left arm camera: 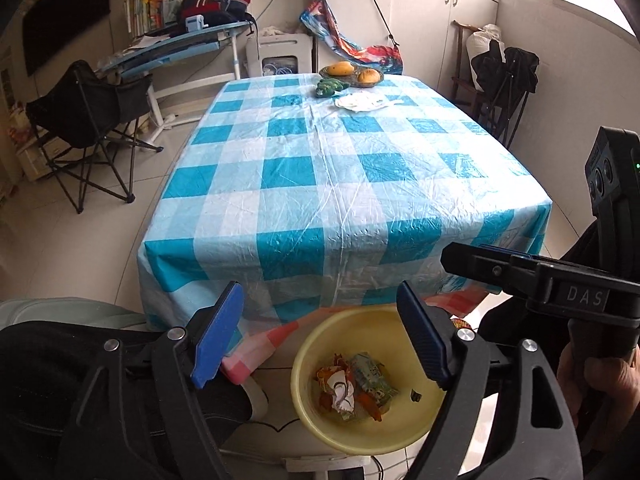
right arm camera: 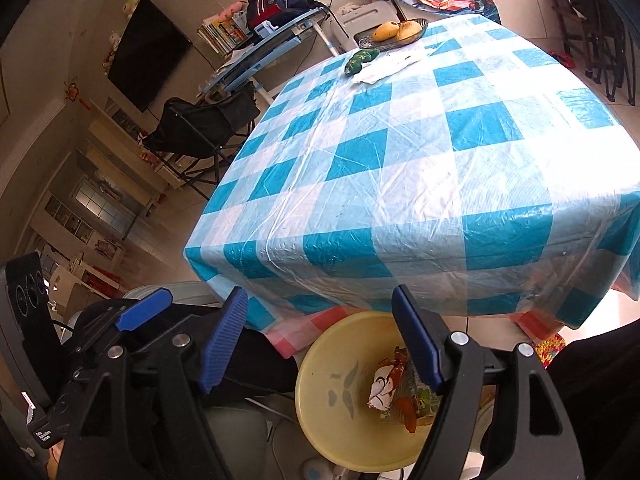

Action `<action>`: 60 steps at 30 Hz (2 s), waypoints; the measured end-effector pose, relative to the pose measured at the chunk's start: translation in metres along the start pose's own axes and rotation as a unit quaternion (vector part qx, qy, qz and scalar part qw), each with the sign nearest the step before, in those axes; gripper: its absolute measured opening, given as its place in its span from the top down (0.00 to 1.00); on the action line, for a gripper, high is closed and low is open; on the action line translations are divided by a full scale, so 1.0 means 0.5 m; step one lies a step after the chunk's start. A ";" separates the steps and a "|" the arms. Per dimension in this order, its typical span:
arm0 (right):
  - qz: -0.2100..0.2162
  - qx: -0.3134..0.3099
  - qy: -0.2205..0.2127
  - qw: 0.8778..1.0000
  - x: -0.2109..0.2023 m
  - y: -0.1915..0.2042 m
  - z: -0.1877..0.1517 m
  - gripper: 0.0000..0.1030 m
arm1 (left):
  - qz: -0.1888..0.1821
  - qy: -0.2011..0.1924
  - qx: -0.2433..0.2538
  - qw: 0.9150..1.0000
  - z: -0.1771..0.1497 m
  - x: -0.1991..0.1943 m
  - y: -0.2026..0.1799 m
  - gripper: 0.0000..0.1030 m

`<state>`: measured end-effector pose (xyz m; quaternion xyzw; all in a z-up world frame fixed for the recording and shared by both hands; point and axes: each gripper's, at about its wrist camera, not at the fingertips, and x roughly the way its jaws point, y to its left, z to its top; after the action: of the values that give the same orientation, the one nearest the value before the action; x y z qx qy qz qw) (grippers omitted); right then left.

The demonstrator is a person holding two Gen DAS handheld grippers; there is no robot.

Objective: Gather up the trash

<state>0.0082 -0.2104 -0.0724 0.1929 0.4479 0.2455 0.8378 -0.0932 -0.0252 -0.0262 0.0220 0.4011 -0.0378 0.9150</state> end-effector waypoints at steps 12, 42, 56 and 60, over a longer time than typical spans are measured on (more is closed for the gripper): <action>-0.009 -0.012 0.002 1.000 0.009 0.007 -0.001 0.28 | 0.027 -0.042 -0.077 0.996 0.019 -0.019 0.066 0.18; -0.017 -0.024 0.003 1.000 0.016 0.018 -0.004 0.25 | 0.036 -0.048 -0.086 0.994 0.018 -0.010 0.073 0.12; -0.018 -0.026 0.003 1.000 0.016 0.019 -0.005 0.25 | 0.036 -0.049 -0.087 0.994 0.017 -0.009 0.076 0.12; -0.018 -0.026 0.003 0.999 0.017 0.020 -0.006 0.25 | 0.036 -0.049 -0.088 0.994 0.018 -0.009 0.077 0.12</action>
<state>0.0074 -0.1973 -0.0740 0.1623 0.4478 0.2423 0.8453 -0.0864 0.0128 -0.0164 -0.0458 0.3566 0.0293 0.9327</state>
